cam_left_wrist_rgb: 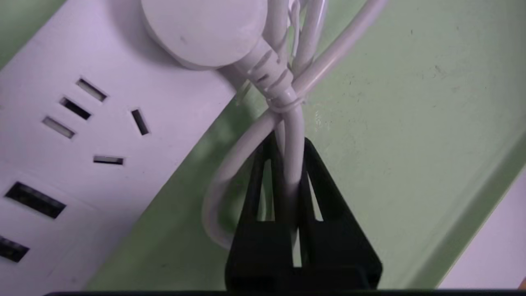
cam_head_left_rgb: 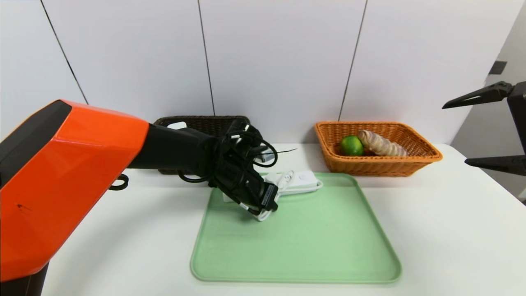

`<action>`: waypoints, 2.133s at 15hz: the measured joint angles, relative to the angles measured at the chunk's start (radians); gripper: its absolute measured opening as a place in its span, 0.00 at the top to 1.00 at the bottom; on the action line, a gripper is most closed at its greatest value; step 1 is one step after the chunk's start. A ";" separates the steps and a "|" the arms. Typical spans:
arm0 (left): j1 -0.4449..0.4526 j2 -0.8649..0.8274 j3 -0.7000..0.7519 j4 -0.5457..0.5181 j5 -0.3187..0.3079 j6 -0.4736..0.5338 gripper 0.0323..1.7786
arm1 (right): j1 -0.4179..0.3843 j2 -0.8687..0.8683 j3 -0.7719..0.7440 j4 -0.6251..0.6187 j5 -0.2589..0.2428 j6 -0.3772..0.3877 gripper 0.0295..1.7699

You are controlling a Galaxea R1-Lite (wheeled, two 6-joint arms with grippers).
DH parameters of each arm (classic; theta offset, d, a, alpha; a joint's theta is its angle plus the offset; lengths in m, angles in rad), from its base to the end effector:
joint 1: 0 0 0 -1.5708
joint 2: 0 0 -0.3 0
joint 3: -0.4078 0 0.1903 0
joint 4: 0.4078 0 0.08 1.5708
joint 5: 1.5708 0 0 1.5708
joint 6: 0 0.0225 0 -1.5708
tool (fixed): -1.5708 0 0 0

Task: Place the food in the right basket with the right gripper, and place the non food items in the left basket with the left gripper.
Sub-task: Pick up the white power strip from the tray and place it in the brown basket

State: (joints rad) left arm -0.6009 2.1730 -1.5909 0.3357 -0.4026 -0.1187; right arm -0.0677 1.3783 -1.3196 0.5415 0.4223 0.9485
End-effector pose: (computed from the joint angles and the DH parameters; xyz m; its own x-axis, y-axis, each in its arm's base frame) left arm 0.3402 -0.2439 0.1342 0.2395 -0.6392 -0.7308 0.6339 0.6731 -0.3810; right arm 0.2045 -0.0046 0.3028 0.7787 0.3580 -0.5152 0.2972 0.5128 0.8055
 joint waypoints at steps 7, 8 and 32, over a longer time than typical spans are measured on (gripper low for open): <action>0.002 -0.030 0.014 -0.036 -0.002 -0.036 0.95 | 0.001 -0.008 0.002 0.002 0.001 0.001 0.03; 0.001 -0.049 0.014 -0.030 -0.003 -0.040 0.95 | 0.001 -0.009 0.003 0.003 0.001 0.000 0.03; 0.295 -0.539 -0.132 0.217 0.110 0.779 0.95 | 0.000 -0.049 0.076 0.001 0.019 0.011 0.03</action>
State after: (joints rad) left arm -0.3060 1.6340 -1.7226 0.5532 -0.2928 0.6600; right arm -0.0677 1.3291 -1.2434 0.5421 0.4415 0.9596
